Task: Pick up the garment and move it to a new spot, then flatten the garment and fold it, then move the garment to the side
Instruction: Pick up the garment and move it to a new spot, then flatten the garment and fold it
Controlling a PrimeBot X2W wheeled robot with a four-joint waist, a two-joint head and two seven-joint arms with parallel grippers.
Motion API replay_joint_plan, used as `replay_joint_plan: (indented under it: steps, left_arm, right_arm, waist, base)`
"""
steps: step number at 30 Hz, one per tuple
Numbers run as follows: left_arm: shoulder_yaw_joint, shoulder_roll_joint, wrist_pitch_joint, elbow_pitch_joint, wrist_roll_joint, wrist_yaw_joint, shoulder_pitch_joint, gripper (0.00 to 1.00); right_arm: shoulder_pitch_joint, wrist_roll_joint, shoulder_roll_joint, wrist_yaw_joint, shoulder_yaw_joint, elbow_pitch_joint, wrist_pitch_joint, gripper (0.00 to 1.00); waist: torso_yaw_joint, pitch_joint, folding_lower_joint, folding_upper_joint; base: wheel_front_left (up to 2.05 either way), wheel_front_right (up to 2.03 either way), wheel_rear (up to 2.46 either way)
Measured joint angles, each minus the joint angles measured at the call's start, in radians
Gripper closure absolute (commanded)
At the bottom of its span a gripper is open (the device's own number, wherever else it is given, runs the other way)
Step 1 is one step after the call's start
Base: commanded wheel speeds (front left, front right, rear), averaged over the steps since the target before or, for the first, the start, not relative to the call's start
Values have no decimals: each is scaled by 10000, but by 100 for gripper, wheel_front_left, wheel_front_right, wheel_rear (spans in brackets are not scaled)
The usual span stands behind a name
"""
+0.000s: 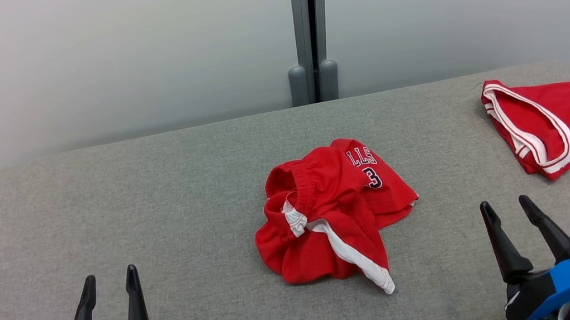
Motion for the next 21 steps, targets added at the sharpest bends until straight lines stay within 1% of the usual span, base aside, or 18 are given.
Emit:
replay_joint_plan:
  steps: [10,21]
  left_arm:
    - [59,54,-42,265,173,159,68,0]
    - [-35,4,38,17,155,251,171,0]
  right_arm:
    - [61,73,0,0,-59,531,-132,0]
    - [58,75,0,0,-19,493,-140,0]
  waist:
    - [4,-29,0,0]
    - [-38,49,1,0]
  base:
    - [0,0,0]
    - [0,0,0]
